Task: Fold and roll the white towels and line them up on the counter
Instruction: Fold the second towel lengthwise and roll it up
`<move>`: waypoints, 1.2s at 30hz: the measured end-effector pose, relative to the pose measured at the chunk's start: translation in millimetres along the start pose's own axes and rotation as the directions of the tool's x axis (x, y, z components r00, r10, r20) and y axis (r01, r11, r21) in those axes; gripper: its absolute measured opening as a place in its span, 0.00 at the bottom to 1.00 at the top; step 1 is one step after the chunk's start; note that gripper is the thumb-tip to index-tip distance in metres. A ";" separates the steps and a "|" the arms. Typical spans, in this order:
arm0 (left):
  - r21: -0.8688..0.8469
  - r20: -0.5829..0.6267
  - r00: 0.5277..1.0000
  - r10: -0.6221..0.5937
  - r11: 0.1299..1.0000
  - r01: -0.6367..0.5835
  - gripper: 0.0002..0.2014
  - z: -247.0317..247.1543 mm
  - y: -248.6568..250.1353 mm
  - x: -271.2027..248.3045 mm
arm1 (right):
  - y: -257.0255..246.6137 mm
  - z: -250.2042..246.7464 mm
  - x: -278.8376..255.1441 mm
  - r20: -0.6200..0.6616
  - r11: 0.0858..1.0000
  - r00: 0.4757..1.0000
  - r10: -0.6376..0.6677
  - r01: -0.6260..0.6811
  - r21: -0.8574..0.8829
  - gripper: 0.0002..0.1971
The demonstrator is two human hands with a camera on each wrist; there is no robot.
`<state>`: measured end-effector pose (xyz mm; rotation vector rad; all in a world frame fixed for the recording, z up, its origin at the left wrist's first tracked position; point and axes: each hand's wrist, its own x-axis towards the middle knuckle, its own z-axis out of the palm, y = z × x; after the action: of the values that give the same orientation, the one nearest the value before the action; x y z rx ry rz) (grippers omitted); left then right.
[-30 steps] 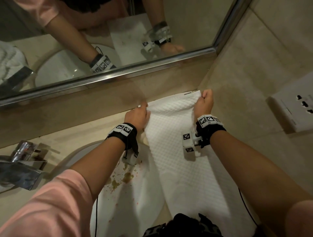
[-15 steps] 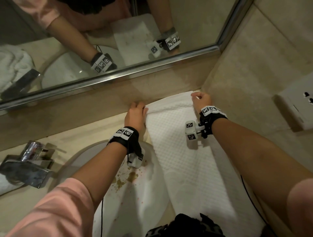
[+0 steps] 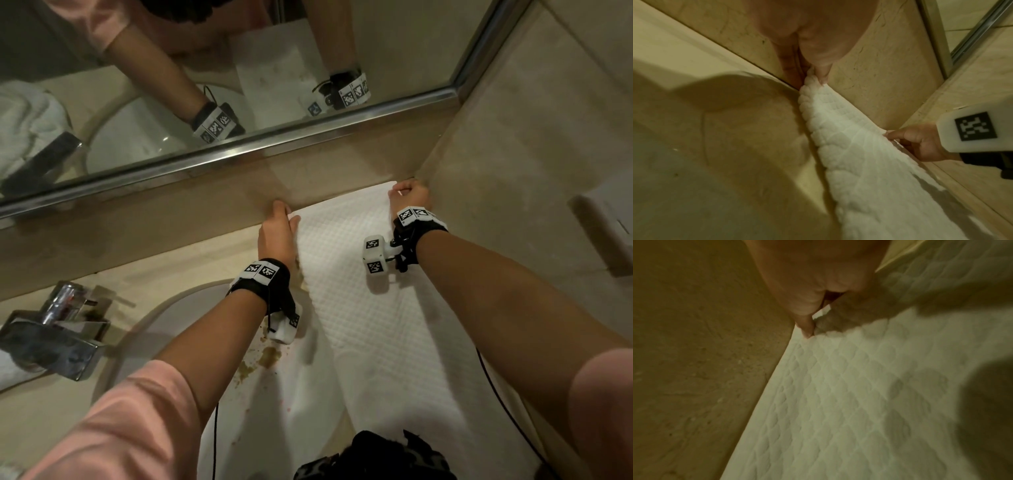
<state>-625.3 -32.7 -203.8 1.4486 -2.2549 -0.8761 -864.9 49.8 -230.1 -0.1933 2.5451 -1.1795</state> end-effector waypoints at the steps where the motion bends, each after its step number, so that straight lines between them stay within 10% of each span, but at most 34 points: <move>1: 0.004 -0.001 1.000 0.003 1.000 -0.003 0.08 0.4 -1.4 0.0 | -1.1 0.4 -0.6 -0.021 1.000 1.000 0.012 -0.012 -0.006 0.13; 11: 0.420 0.096 0.985 0.146 0.891 -0.173 0.11 -4.5 -7.0 12.4 | -8.2 -4.2 7.7 0.096 0.941 0.991 -0.091 0.117 -0.317 0.05; 16: 0.358 0.064 0.986 0.154 0.919 -0.166 0.08 -11.0 -6.7 2.8 | 6.7 -11.4 -5.7 0.099 0.851 0.975 -0.200 0.223 -0.475 0.21; 26: -0.005 0.183 0.981 -0.069 0.997 0.071 0.08 -9.8 -4.6 -42.7 | 56.9 -81.2 -86.9 0.118 0.925 0.993 -0.011 0.055 -0.376 0.25; 36: 0.123 0.407 0.816 -0.410 0.910 0.396 0.28 0.9 14.1 -103.5 | 125.0 -145.3 -163.8 0.082 0.871 0.982 0.171 -0.111 -0.479 0.20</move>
<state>-590.8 64.8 -189.5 1.9572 -2.2871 -1.4132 -760.4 277.0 -198.8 -0.1804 2.6386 -0.4574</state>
